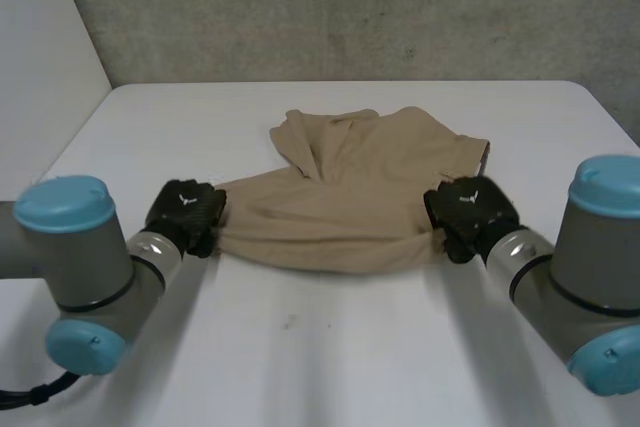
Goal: Fold the shorts.
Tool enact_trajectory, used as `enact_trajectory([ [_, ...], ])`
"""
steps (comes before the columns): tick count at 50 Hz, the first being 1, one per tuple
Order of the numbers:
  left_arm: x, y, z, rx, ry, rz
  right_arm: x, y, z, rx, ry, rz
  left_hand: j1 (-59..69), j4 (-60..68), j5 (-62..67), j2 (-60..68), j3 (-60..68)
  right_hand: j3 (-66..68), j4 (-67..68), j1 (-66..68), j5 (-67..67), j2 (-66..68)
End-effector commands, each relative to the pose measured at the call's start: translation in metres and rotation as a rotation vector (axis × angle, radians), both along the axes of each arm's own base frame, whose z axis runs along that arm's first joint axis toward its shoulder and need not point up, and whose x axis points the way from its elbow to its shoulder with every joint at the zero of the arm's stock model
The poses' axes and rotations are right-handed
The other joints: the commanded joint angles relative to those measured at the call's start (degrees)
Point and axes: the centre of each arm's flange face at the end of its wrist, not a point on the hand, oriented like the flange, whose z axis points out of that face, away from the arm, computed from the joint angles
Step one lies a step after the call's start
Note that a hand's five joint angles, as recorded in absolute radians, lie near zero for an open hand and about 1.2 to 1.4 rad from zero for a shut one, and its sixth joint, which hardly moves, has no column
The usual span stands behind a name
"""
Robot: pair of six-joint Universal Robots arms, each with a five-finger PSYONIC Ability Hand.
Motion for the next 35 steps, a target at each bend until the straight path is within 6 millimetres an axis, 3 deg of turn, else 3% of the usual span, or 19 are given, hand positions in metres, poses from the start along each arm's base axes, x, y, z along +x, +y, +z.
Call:
enact_trajectory([
  [1, 0.001, 0.055, 0.098, -0.128, -0.020, -0.067, -0.006, 0.014, 0.080, -0.152, 0.088, 0.036, 17.0, 11.6, 15.6, 11.8, 12.5, 10.4, 11.7, 23.5, 13.1, 12.2],
  [2, 0.005, 0.068, 0.127, -0.179, 0.004, -0.068, -0.007, 0.016, 0.091, -0.175, 0.095, 0.040, 17.0, 11.6, 15.6, 11.8, 12.5, 10.4, 11.7, 23.5, 13.1, 12.2],
  [5, 0.012, 0.087, 0.168, -0.268, 0.049, -0.068, -0.010, 0.023, 0.137, -0.276, 0.112, 0.039, 17.0, 11.6, 15.6, 11.8, 12.5, 10.4, 11.7, 23.5, 13.1, 12.2],
  [6, 0.016, 0.097, 0.194, -0.334, 0.092, -0.064, -0.010, 0.024, 0.147, -0.302, 0.114, 0.039, 17.0, 11.6, 15.6, 11.8, 12.5, 10.4, 11.7, 23.5, 13.1, 12.2],
  [8, 0.019, 0.104, 0.213, -0.375, 0.130, -0.064, -0.015, 0.026, 0.174, -0.360, 0.116, 0.024, 17.0, 11.6, 15.6, 11.8, 12.5, 10.4, 11.7, 23.5, 13.1, 12.2],
  [10, 0.020, 0.105, 0.223, -0.373, 0.161, -0.063, -0.017, 0.028, 0.187, -0.372, 0.123, 0.022, 17.0, 11.6, 15.6, 11.8, 12.5, 10.4, 11.7, 23.5, 13.1, 12.2],
  [13, 0.019, 0.097, 0.214, -0.288, 0.151, -0.049, -0.015, 0.023, 0.188, -0.335, 0.151, 0.031, 17.0, 11.6, 15.6, 11.8, 12.5, 10.4, 11.7, 23.5, 13.1, 12.2],
  [15, 0.017, 0.088, 0.201, -0.223, 0.130, -0.043, -0.010, 0.015, 0.173, -0.272, 0.195, 0.051, 17.0, 11.6, 15.6, 11.8, 12.5, 10.4, 11.7, 23.5, 13.1, 12.2],
  [16, 0.011, 0.075, 0.179, -0.128, 0.097, -0.034, -0.007, 0.009, 0.157, -0.222, 0.234, 0.067, 17.0, 11.6, 15.6, 11.8, 12.5, 10.4, 11.7, 23.5, 13.1, 12.2],
  [19, 0.005, 0.055, 0.147, 0.007, 0.048, -0.015, -0.002, -0.001, 0.134, -0.159, 0.288, 0.088, 17.0, 11.6, 15.6, 11.8, 12.5, 10.4, 11.7, 23.5, 13.1, 12.2],
  [22, -0.001, 0.035, 0.116, 0.104, 0.002, 0.005, 0.005, -0.016, 0.095, -0.073, 0.346, 0.112, 17.0, 11.6, 15.6, 11.8, 12.5, 10.4, 11.7, 23.5, 13.1, 12.2],
  [23, -0.006, 0.018, 0.097, 0.147, -0.021, 0.019, 0.006, -0.022, 0.082, -0.043, 0.361, 0.108, 17.0, 11.6, 15.6, 11.8, 12.5, 10.4, 11.7, 23.5, 13.1, 12.2],
  [26, -0.014, -0.012, 0.075, 0.165, -0.048, 0.059, 0.011, -0.037, 0.057, -0.017, 0.393, 0.080, 17.0, 11.6, 15.6, 11.8, 12.5, 10.4, 11.7, 23.5, 13.1, 12.2],
  [29, -0.020, -0.032, 0.073, 0.127, -0.054, 0.094, 0.023, -0.051, 0.046, -0.081, 0.388, 0.057, 17.0, 11.6, 15.6, 11.8, 12.5, 10.4, 11.7, 23.5, 13.1, 12.2],
  [32, -0.029, -0.059, 0.090, 0.022, -0.019, 0.131, 0.034, -0.077, 0.053, -0.237, 0.331, -0.002, 17.0, 11.6, 15.6, 11.8, 12.5, 10.4, 11.7, 23.5, 13.1, 12.2],
  [33, -0.030, -0.067, 0.099, -0.017, -0.001, 0.140, 0.037, -0.084, 0.059, -0.289, 0.310, -0.021, 17.0, 11.6, 15.6, 11.8, 12.5, 10.4, 11.7, 23.5, 13.1, 12.2],
  [35, -0.038, -0.085, 0.136, -0.169, 0.080, 0.146, 0.043, -0.098, 0.076, -0.411, 0.256, -0.063, 17.0, 11.6, 15.6, 11.8, 12.5, 10.4, 11.7, 23.5, 13.1, 12.2],
])
